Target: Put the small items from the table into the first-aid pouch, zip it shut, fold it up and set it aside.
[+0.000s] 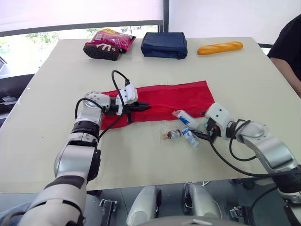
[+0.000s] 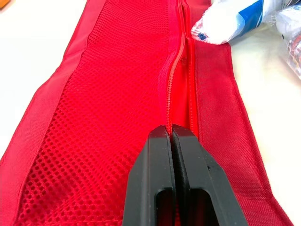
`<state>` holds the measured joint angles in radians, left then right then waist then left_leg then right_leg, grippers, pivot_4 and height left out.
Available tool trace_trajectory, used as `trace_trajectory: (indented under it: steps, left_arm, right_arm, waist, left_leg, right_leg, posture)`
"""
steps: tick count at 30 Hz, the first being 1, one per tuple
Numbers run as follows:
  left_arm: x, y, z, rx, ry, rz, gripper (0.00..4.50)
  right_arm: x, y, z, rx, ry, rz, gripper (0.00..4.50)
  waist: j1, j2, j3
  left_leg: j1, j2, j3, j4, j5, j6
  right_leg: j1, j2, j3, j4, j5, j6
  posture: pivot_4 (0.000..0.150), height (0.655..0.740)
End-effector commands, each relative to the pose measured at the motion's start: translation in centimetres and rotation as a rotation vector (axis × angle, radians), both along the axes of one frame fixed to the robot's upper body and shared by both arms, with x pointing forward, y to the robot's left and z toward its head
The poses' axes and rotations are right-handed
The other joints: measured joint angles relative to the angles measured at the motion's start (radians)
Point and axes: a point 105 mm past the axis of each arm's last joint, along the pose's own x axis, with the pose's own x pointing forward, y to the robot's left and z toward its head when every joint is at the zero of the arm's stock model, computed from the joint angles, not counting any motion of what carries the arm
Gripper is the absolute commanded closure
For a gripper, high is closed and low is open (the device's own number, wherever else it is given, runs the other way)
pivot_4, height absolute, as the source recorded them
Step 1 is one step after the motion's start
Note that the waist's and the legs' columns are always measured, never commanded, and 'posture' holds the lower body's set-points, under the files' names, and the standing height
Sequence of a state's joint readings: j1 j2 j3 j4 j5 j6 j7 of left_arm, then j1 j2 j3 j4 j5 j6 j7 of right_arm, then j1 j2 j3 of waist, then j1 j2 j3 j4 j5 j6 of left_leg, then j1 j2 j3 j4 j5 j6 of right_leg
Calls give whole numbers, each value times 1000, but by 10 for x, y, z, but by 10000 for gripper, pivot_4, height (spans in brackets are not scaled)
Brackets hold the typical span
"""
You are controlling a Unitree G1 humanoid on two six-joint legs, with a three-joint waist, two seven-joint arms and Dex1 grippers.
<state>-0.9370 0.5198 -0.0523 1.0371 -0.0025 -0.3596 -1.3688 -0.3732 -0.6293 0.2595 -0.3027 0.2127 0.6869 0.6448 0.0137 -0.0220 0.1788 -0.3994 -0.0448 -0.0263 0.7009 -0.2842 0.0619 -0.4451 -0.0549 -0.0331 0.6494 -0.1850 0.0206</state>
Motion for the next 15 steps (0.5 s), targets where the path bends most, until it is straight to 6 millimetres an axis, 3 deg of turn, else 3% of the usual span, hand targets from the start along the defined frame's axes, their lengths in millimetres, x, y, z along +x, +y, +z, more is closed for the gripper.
trace_trajectory:
  steps: [1,2,10,15]
  left_arm:
    - [2,-5,12,-23,-46,-12,45000]
    - [2,-5,12,-23,-46,-13,45000]
    - [3,-7,13,-31,-38,-12,45000]
    - [3,-10,14,-53,-22,-12,45000]
  right_arm:
    - [2,7,10,6,-39,2,8220]
    - [2,8,10,6,-38,2,9792]
    - [-4,5,17,18,-32,-16,44319]
    - [-11,18,34,92,-2,17,44929]
  waist:
    - [0,0,0]
    - [0,0,0]
    - [0,0,0]
    - [0,0,0]
  left_leg:
    - [0,0,0,0,0,0]
    - [0,0,0,0,0,0]
    - [0,0,0,0,0,0]
    - [0,0,0,0,0,0]
  right_leg:
    - [0,0,0,0,0,0]
    - [0,0,0,0,0,0]
    - [0,0,0,1,0,0]
    - [0,0,0,1,0,0]
  posture:
    - [1500,7397]
    - [1500,7397]
    - [1500,7397]
    - [1500,7397]
